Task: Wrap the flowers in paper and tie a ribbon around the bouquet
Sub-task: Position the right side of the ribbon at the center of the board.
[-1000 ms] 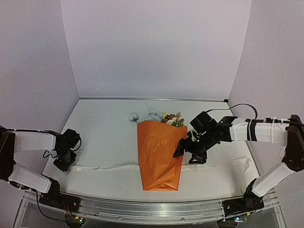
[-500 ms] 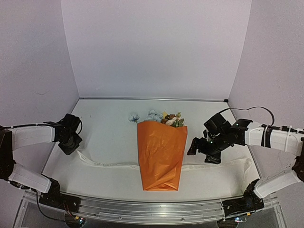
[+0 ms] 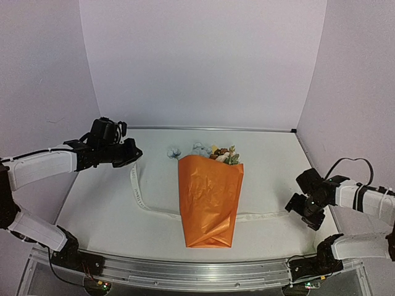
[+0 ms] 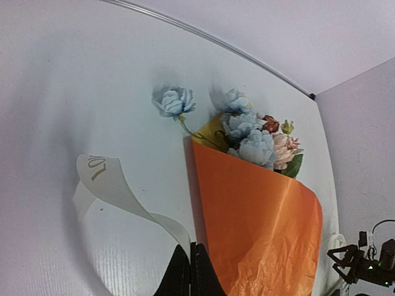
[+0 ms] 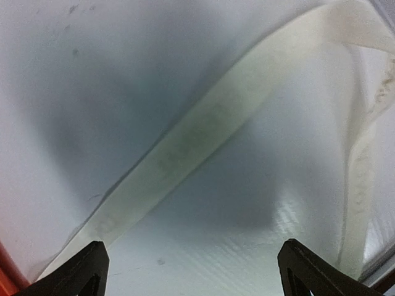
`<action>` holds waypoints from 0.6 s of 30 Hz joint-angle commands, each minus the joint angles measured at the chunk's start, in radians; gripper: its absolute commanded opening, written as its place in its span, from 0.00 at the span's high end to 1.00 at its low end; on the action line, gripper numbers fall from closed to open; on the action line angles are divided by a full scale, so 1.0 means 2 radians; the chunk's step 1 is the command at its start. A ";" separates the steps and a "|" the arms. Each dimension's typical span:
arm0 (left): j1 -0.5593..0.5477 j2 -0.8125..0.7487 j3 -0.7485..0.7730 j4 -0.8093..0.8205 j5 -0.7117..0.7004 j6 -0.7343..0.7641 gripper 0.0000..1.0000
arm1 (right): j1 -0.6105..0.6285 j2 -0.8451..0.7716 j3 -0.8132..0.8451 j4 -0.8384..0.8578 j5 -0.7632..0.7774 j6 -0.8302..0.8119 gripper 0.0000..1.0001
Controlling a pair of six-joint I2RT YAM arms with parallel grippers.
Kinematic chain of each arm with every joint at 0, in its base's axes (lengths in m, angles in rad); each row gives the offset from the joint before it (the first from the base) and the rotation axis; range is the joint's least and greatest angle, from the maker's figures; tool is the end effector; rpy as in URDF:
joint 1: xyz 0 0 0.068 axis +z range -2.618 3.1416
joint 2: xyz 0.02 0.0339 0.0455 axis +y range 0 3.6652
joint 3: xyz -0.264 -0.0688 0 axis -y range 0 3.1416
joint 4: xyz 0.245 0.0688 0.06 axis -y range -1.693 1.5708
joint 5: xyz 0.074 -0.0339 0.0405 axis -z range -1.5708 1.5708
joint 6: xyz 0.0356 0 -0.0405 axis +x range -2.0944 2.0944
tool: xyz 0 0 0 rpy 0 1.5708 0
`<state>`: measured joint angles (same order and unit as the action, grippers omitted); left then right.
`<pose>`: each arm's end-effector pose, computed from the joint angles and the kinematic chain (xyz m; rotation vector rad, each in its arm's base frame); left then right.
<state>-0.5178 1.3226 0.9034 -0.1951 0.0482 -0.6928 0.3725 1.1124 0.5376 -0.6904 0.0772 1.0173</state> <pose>0.2536 -0.1465 0.2613 -0.1710 2.2750 -0.7181 0.1634 0.0609 0.1630 0.9195 2.6991 0.1966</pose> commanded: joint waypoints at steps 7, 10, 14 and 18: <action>-0.014 0.022 0.029 0.052 0.140 0.067 1.00 | -0.106 0.027 0.030 -0.026 0.055 0.014 0.02; -0.023 0.016 0.023 0.071 0.144 0.067 1.00 | -0.113 0.061 0.055 -0.021 0.039 0.034 0.02; -0.039 0.016 0.023 0.081 0.141 0.066 1.00 | -0.114 0.092 0.059 0.002 0.038 0.077 0.02; -0.056 0.017 0.022 0.089 0.131 0.067 1.00 | -0.113 0.123 0.055 0.025 0.038 0.106 0.07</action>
<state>-0.5991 1.3705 0.9108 -0.0846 0.3115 -0.5773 0.1509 1.3057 0.6323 -0.6805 0.1508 1.1388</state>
